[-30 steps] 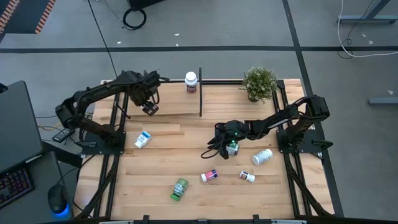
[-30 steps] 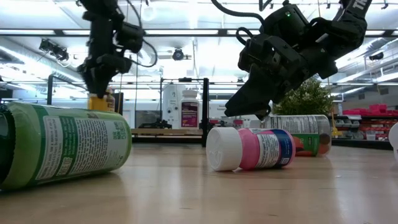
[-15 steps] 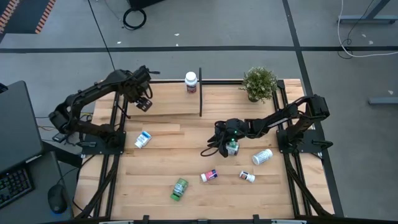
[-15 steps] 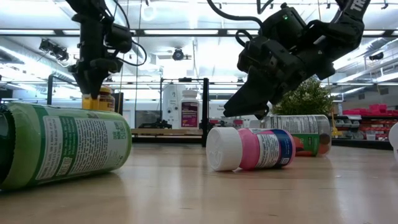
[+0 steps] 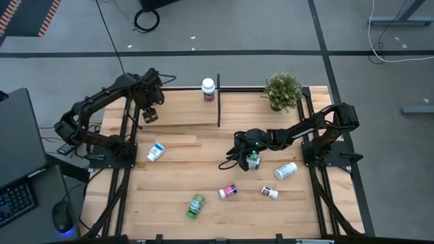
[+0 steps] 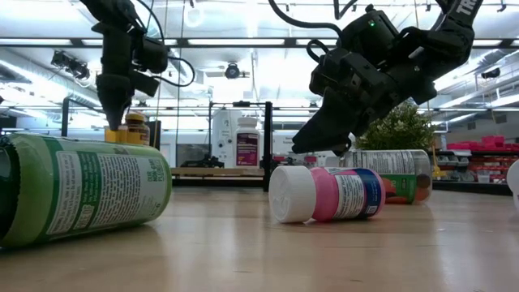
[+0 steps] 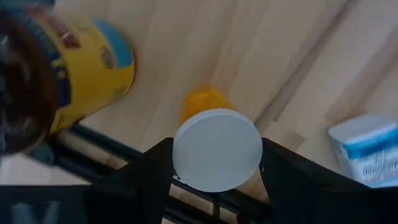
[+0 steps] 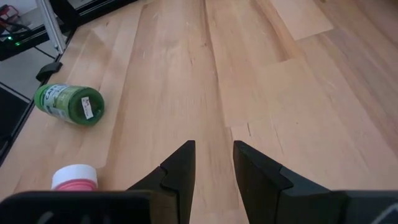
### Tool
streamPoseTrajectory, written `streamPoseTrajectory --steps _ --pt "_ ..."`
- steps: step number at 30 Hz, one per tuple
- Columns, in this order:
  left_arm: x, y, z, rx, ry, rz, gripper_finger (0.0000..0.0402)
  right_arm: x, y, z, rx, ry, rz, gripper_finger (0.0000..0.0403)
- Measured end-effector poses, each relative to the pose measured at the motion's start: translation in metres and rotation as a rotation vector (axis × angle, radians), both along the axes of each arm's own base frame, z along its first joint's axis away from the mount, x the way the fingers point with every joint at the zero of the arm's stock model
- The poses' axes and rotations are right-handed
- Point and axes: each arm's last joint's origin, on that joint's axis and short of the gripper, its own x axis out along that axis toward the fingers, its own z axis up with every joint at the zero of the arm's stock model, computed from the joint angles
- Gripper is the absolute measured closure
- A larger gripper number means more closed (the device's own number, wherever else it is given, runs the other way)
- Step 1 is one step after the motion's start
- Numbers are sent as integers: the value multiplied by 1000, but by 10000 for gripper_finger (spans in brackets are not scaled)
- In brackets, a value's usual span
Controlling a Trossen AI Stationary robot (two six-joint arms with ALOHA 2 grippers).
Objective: Pick and place medicine bottles onto shelf by color
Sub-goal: Put the orange medicine bottle on the shelf
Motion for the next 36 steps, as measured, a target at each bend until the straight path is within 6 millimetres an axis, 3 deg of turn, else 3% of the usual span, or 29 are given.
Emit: streamPoseTrajectory --steps 5,14,23,36 --pt "-4 0 -5 -19 34 -157 175 0 0 0 1 0 0 286" --pt "-18 -5 -34 -98 114 -246 170 0 0 0 1 1 -1 286" --pt "-16 0 -31 -33 141 -294 178 0 -1 0 -2 1 -9 286" --pt "-16 2 -31 -2 168 -314 136 0 -1 0 21 4 -20 286"
